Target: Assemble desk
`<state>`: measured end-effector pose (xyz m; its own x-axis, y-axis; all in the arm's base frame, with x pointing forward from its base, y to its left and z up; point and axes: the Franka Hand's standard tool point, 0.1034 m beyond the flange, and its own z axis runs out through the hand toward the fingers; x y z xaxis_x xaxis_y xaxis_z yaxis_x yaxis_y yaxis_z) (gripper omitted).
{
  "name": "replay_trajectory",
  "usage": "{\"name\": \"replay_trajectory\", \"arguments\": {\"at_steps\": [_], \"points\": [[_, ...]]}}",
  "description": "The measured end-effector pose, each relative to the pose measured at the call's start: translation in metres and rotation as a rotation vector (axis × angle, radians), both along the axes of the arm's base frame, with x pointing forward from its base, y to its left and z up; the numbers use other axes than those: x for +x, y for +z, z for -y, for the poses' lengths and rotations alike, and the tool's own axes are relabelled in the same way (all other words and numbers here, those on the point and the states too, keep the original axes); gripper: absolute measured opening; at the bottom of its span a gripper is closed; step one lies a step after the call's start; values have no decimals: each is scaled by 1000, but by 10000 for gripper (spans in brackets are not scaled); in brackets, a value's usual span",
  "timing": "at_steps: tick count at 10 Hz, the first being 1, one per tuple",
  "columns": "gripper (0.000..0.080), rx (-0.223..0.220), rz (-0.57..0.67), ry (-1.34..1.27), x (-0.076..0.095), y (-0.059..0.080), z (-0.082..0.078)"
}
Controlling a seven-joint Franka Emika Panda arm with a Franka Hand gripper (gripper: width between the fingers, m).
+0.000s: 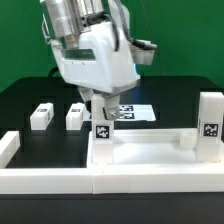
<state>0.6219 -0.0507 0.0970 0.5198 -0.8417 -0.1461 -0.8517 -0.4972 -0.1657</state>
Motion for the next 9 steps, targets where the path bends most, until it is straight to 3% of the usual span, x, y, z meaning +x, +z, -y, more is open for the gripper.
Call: {"name": "replay_trajectory", "arguments": {"at_steps": [5,6,7,9], "points": [[648,-52,73,362,-4,-2,3],[648,-119,92,613,1,1,-6],[648,-126,106,664,3,1,-12],[621,-119,99,613,2,0,-9]]}}
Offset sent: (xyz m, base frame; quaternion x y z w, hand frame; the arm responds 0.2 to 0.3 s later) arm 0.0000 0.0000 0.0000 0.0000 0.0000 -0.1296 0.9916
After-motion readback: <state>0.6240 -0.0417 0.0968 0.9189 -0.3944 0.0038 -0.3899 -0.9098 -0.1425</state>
